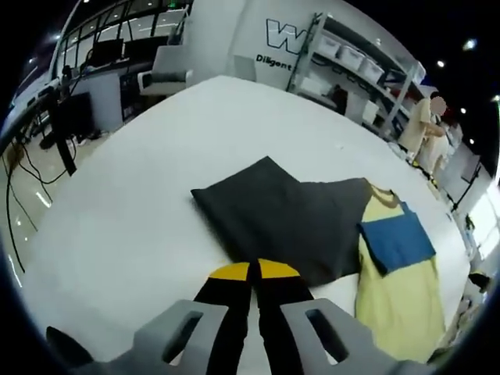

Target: Fold the garment on the visible template until the final outline fits inside the template.

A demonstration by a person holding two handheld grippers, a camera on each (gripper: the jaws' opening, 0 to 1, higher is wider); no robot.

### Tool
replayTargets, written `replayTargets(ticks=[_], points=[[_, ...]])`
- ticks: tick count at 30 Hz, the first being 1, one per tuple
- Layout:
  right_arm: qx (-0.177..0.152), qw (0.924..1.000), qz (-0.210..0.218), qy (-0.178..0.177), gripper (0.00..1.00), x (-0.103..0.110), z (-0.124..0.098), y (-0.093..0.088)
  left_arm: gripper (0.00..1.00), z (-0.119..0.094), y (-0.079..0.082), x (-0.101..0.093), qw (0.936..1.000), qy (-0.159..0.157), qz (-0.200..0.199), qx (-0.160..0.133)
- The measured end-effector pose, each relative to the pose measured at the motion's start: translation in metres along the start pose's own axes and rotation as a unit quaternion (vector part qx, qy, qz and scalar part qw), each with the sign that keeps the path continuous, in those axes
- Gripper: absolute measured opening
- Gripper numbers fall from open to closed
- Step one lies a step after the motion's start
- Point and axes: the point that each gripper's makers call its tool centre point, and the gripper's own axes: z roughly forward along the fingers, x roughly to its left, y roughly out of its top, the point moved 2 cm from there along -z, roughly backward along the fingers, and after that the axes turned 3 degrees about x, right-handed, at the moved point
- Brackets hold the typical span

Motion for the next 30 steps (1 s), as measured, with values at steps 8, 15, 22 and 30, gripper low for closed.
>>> replayTargets(ticks=[8,15,22,30], points=[[0.003,1.0000,-0.004,-0.001,0.90,0.001,0.000,-0.001,0.00,-0.007,0.019,-0.016,0.9992,-0.019,0.025,-0.023],[0.003,1.0000,-0.005,0.000,0.90,0.002,0.000,-0.001,0.00,-0.013,0.039,-0.041,0.9965,-0.052,0.044,-0.048],[0.005,1.0000,-0.005,0.000,0.90,0.002,0.000,-0.002,0.00,-0.021,0.056,-0.064,0.9933,-0.074,0.057,-0.068],[0.007,1.0000,-0.003,0.000,0.91,0.001,0.000,-0.003,0.00,-0.021,0.076,-0.096,0.9853,-0.108,0.104,-0.082]])
